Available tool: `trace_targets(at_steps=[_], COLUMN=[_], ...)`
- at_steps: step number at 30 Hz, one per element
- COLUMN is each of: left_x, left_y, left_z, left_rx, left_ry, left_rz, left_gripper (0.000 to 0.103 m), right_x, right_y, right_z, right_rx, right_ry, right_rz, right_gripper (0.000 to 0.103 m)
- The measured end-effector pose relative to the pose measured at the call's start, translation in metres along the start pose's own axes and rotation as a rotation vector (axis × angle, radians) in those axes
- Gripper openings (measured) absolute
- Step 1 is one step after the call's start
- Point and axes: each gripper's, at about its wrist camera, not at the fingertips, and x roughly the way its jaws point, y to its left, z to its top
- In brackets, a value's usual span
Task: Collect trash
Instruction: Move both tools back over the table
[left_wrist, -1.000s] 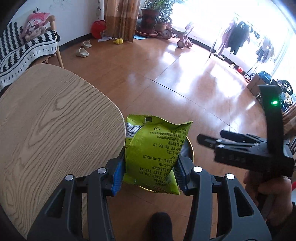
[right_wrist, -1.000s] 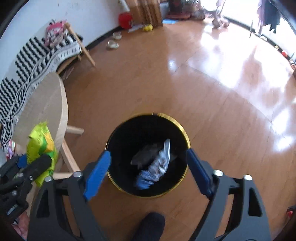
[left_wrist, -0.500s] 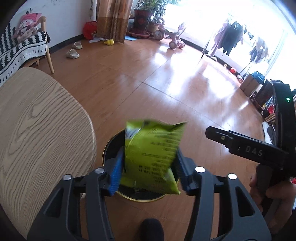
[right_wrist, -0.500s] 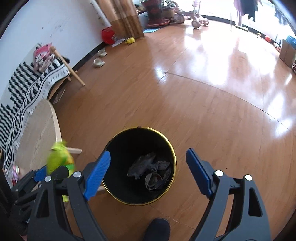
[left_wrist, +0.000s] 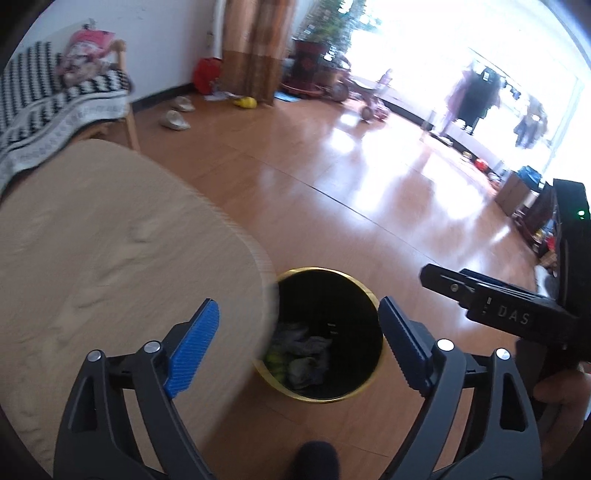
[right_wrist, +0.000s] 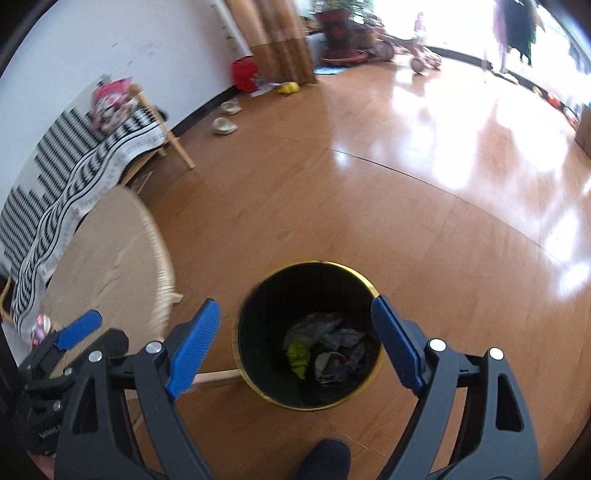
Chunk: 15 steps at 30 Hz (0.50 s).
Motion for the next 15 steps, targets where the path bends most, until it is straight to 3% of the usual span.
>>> trace_targets(at_steps=[8, 15], left_x=[-0.084, -0.176], left_y=[0.118, 0.245], left_z=[-0.018, -0.065], left_rx=[-0.145, -0.310], left_ry=[-0.048, -0.089], left_rz=[0.181, 0.369], left_gripper=[0.090, 0.091], right_x=[-0.001, -0.002], right_y=[0.138, 0.283], right_z=[-0.010, -0.043], right_rx=[-0.195, -0.399], right_ry=[0.010, 0.045], right_rz=[0.115, 0.252], right_gripper=[0.082, 0.083])
